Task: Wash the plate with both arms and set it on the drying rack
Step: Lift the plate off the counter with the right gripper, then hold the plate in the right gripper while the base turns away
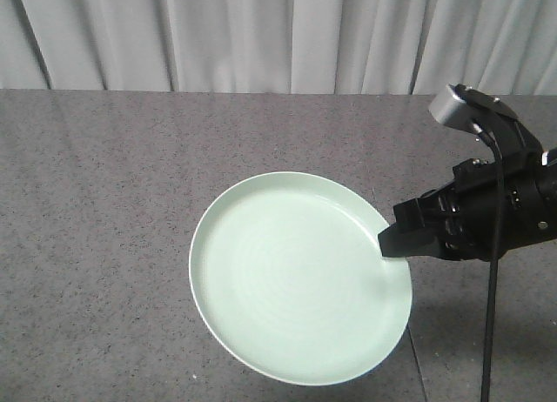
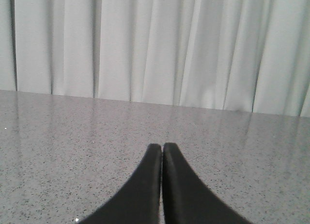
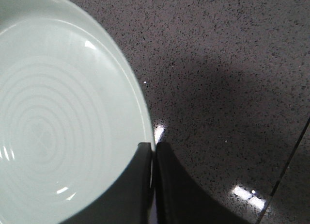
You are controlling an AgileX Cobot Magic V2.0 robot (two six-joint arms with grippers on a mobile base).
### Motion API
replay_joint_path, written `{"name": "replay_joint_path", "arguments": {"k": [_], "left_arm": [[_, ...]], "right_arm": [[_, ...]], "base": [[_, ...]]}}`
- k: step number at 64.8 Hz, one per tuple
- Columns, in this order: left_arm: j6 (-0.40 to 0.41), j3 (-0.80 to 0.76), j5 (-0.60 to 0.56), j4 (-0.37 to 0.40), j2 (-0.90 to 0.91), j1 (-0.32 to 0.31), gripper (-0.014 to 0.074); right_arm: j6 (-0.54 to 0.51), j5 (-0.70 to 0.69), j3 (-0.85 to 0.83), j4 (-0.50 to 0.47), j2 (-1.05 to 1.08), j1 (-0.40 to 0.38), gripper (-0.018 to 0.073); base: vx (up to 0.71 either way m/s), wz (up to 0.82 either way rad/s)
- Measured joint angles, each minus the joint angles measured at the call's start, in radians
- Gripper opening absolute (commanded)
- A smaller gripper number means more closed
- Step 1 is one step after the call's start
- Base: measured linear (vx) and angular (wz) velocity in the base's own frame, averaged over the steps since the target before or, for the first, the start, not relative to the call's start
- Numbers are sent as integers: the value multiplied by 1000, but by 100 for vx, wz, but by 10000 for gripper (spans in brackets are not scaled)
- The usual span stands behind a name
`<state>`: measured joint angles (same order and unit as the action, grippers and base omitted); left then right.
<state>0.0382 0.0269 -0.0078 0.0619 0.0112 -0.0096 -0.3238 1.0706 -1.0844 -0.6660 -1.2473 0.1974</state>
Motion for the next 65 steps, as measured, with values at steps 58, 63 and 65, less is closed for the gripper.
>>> {"name": "replay_joint_path", "arguments": {"k": [58, 63, 65], "left_arm": [[0, 0, 0, 0, 0, 0, -6], [0, 0, 0, 0, 0, 0, -6], [0, 0, 0, 0, 0, 0, -6]], "right_arm": [[-2, 0, 0, -1, 0, 0, -8], [-2, 0, 0, -1, 0, 0, -8], [-2, 0, 0, -1, 0, 0, -8]], "base": [[-3, 12], [-5, 32], [-5, 34]]}}
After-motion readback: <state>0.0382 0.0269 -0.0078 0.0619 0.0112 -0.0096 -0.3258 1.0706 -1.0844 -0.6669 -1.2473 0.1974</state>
